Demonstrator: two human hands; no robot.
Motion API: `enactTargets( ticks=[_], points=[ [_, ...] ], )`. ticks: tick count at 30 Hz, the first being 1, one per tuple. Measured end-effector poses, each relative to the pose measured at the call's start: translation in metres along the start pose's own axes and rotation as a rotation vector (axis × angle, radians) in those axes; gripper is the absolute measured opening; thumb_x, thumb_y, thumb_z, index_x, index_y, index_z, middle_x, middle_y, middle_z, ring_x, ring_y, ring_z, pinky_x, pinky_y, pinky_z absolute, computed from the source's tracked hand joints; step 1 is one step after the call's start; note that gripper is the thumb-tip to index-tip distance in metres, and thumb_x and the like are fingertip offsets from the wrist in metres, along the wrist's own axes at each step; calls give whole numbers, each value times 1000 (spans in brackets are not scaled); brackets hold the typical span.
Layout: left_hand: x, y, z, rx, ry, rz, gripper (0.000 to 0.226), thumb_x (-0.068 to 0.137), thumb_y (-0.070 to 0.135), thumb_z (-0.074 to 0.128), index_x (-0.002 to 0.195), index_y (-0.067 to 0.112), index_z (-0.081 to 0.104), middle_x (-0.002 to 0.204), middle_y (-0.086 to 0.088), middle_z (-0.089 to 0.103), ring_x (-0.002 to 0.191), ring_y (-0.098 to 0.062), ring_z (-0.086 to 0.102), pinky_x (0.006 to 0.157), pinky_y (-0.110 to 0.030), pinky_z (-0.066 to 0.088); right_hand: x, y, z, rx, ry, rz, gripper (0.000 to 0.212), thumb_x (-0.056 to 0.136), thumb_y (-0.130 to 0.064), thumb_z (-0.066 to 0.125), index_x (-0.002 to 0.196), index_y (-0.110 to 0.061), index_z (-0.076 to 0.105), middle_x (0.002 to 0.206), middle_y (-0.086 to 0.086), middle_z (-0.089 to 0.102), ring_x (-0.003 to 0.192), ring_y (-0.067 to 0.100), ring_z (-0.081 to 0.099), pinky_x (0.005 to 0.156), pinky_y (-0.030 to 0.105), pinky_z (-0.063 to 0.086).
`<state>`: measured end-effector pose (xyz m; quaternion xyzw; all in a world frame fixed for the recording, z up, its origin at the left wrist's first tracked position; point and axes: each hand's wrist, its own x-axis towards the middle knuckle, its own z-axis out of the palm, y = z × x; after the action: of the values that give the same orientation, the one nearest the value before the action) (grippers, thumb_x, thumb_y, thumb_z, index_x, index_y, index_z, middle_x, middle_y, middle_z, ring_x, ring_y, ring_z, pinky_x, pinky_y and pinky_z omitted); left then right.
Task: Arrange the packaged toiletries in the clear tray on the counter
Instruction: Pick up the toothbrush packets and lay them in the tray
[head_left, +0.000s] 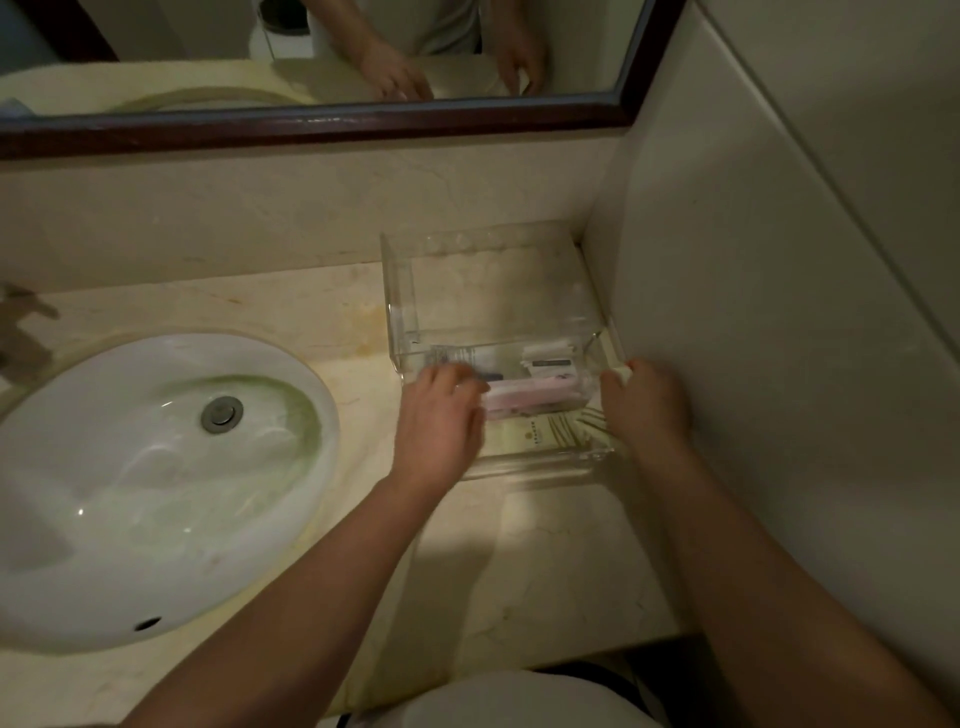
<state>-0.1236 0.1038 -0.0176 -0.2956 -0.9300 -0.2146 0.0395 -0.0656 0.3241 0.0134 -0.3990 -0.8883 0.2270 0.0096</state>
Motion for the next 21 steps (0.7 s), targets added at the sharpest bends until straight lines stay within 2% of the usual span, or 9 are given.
enactTargets(
  ticks=[3,6,8,11,14,17,21],
  points=[
    [-5,4,10,-32,-134,90,36,86,23,55,121,21,64,121,1,63,110,-23,52,92,-40,45,-5,0,-3,258,-102,81,27,90,-22,53,106,-2,62,106,21,66,95,35,63,71,28,40],
    [-9,5,12,-7,-140,74,37,87,22,55,123,18,63,126,-4,61,114,-28,50,97,-42,43,-11,1,-1,634,-287,225,19,81,-20,56,94,-9,66,96,15,72,84,29,70,75,40,57],
    [-9,7,11,9,-107,65,36,85,18,58,120,16,65,130,-9,58,119,-33,47,101,-46,41,-18,4,3,805,-336,323,12,82,-16,59,89,-11,67,89,13,73,78,26,72,68,39,58],
    [-12,7,11,15,-92,68,37,82,14,58,118,18,65,132,-7,56,121,-34,45,103,-47,36,-27,9,10,793,-269,333,14,85,-17,63,92,-8,70,82,7,73,71,21,71,60,29,53],
    [-16,6,10,-17,-120,60,43,80,13,57,121,21,62,129,-3,57,120,-31,44,100,-45,34,-33,14,8,749,-301,308,11,87,-22,64,94,-14,69,85,2,73,72,14,68,54,23,46],
    [-16,7,9,-78,-129,32,44,79,15,54,122,23,62,128,0,58,121,-28,43,99,-44,36,-35,16,8,672,-254,246,10,85,-20,66,92,-14,70,85,1,72,70,12,67,55,25,49],
    [-16,12,7,-90,-103,91,44,79,14,53,121,23,63,124,2,60,120,-25,46,98,-40,35,-34,14,10,394,-144,82,7,81,-24,67,82,-18,70,81,-1,72,73,17,68,66,35,57]
  ],
)
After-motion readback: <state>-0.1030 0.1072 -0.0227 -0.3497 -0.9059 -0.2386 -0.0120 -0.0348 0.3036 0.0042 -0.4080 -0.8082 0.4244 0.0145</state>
